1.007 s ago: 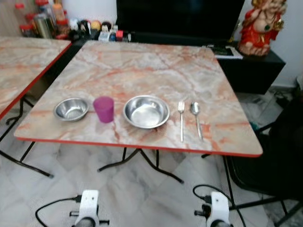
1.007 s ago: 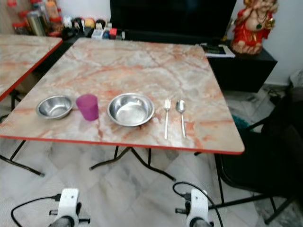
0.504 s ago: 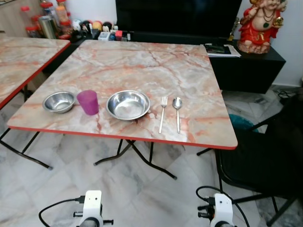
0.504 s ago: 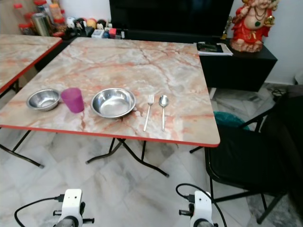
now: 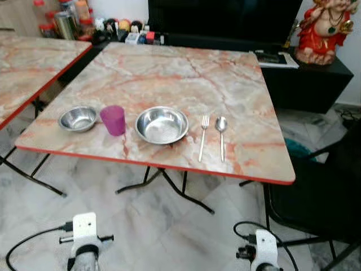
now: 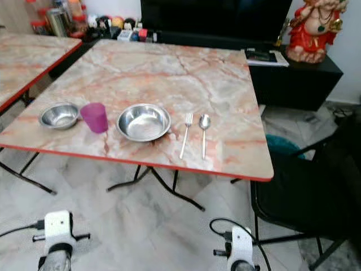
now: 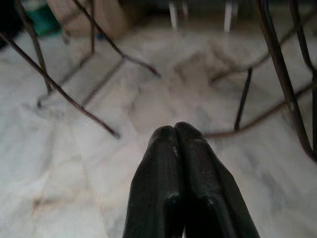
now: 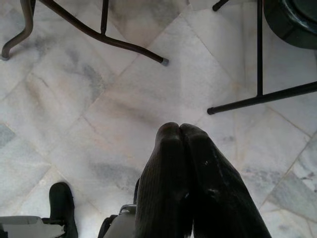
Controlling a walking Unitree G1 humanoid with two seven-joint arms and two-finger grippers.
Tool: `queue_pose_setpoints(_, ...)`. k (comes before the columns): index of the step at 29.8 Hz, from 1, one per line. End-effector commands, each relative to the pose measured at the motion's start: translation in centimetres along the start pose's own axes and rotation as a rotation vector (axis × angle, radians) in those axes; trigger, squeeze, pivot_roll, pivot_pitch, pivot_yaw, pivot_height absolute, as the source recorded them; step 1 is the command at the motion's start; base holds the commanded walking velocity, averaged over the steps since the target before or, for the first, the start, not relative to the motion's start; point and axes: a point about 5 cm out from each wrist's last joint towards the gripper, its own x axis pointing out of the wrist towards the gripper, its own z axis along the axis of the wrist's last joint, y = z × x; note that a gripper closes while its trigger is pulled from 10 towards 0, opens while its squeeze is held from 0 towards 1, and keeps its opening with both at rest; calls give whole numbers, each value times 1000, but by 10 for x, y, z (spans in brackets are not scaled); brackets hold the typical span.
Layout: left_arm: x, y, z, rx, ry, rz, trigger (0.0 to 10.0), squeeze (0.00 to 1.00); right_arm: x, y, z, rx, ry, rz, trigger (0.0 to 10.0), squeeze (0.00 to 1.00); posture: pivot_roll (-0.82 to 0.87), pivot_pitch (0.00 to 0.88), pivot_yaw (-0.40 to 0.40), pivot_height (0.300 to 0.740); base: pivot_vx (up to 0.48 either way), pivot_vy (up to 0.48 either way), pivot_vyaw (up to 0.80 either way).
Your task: Setting the table
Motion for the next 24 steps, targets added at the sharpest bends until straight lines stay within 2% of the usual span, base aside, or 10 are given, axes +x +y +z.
queue_pose_setpoints(1, -3, 4, 13, -7, -74, 39, 10000, 0, -1, -4, -1, -13, 9, -6, 10000, 0, -3, 55, -68, 740, 0, 0, 0)
queue_pose_setpoints(3, -4, 6, 24, -15, -127, 53, 10000, 0, -1, -4, -2, -16, 12, -7, 10000, 0, -3, 55, -68, 740, 0, 0, 0)
queue_pose_setpoints(10, 9, -20, 130, -48, -506, 2, 10000, 0, -2, -6, -5, -28, 27, -4, 10000, 0, 8, 57, -77, 740, 0, 0, 0)
queue_pose_setpoints(13, 12, -32, 143, -64, -529, -61, 10000, 0, -2, -5, -4, -26, 24, -3, 10000, 0, 6, 55, -74, 740, 0, 0, 0)
queue_pose_setpoints(14, 17, -55, 152, -91, -518, -189, 10000, 0, -1, -4, -3, -23, 22, -4, 10000, 0, 3, 50, -68, 740, 0, 0, 0)
queue_pose_setpoints(16, 19, -71, 155, -169, -472, -288, 10000, 0, -1, -4, -3, -20, 22, -4, 10000, 0, 1, 48, -66, 740, 0, 0, 0)
queue_pose_setpoints(17, 22, -75, 153, -230, -433, -299, 10000, 557, -1, -3, -3, -18, 22, -4, 10000, 0, 0, 47, -64, 740, 0, 0, 0)
queue_pose_setpoints(19, 22, -75, 153, -230, -433, -299, 10000, 557, -1, -3, -3, -18, 22, -4, 10000, 0, 0, 47, -64, 740, 0, 0, 0)
queue_pose_setpoints(20, 24, -80, 150, -279, -395, -326, 10000, 1000, -1, -2, -4, -14, 22, -4, 10000, 0, -12, 44, -55, 740, 0, 0, 0)
queue_pose_setpoints(24, 32, -82, 149, -417, -275, -304, 10000, 1000, -1, 0, -5, 3, 22, -10, 10000, 0, -20, 44, -45, 740, 0, 0, 0)
